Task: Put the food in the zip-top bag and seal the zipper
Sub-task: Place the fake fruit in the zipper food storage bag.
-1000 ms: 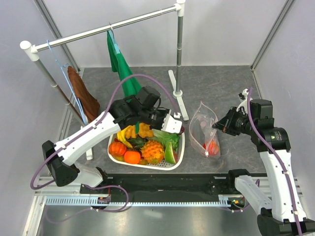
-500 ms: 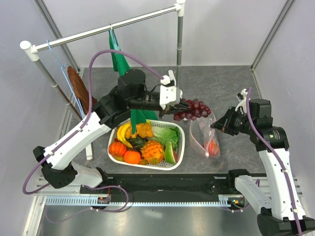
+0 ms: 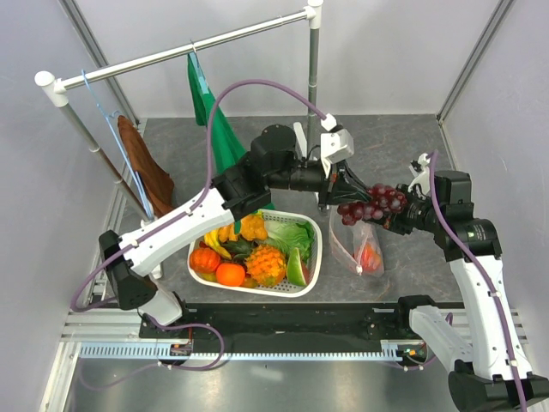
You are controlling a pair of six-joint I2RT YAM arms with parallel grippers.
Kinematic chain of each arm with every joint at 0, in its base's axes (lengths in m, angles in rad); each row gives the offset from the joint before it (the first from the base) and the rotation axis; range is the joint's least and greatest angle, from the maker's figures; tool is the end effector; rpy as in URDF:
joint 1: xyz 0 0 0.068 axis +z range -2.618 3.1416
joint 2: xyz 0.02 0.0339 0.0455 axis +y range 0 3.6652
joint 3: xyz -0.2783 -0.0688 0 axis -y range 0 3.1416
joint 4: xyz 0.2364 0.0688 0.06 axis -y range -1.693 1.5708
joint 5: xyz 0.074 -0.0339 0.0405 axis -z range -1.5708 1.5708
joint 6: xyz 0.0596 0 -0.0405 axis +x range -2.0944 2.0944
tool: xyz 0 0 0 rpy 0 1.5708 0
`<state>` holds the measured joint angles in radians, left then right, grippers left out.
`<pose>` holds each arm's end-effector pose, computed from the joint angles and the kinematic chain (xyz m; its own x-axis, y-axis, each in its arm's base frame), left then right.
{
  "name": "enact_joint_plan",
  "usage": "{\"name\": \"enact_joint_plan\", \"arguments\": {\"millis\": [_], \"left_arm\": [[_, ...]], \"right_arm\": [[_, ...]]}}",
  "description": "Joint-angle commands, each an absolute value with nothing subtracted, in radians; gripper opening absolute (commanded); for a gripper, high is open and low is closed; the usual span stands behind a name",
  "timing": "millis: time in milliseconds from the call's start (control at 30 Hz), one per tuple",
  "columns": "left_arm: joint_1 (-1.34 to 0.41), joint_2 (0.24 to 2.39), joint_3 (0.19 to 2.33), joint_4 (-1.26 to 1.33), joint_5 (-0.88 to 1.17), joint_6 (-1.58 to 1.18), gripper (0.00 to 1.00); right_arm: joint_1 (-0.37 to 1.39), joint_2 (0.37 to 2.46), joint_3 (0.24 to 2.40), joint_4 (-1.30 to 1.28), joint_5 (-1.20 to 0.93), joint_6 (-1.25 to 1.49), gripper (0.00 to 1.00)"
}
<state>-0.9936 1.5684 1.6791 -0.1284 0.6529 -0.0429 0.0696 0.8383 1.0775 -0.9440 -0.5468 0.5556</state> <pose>0.1710 -0.3290 0.4754 -0.0524 0.0181 -0.9985 0.9958 -0.0748 -0.0536 0.1420 0.0410 0.3538 -0.7888 0.3966 -0.4695 -0.0453 0.7243 0.6880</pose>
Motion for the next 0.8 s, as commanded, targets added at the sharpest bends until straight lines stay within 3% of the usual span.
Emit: {"name": "enact_joint_plan", "arguments": {"millis": [0, 200, 567, 667, 700, 767], "left_arm": [[-0.997, 1.513, 1.565, -0.011, 0.598, -0.127, 0.02], [-0.98, 1.411, 1.361, -0.021, 0.519, -0.052, 0.02], [-0.974, 1.434, 1.374, -0.225, 0.433, 0.064, 0.04], [-0.974, 1.457, 1.407, -0.297, 0.46, 0.084, 0.4], [-0.974, 1.462, 1.432, -0.334, 0.456, 0.092, 0.58], [-0.968, 1.462, 1.454, -0.351, 0.453, 0.089, 0.68]], "right_arm": [[0.067, 0.835, 1.107, -0.914, -0.587, 0.581, 0.0], [0.067, 0.831, 1.12, -0.92, -0.591, 0.588, 0.0], [0.066, 0.831, 1.143, -0.92, -0.578, 0.583, 0.0], [0.066, 0.83, 1.141, -0.919, -0.581, 0.586, 0.0], [0.066, 0.83, 1.143, -0.92, -0.583, 0.584, 0.0], [0.066, 0.833, 1.14, -0.919, -0.583, 0.584, 0.0]]}}
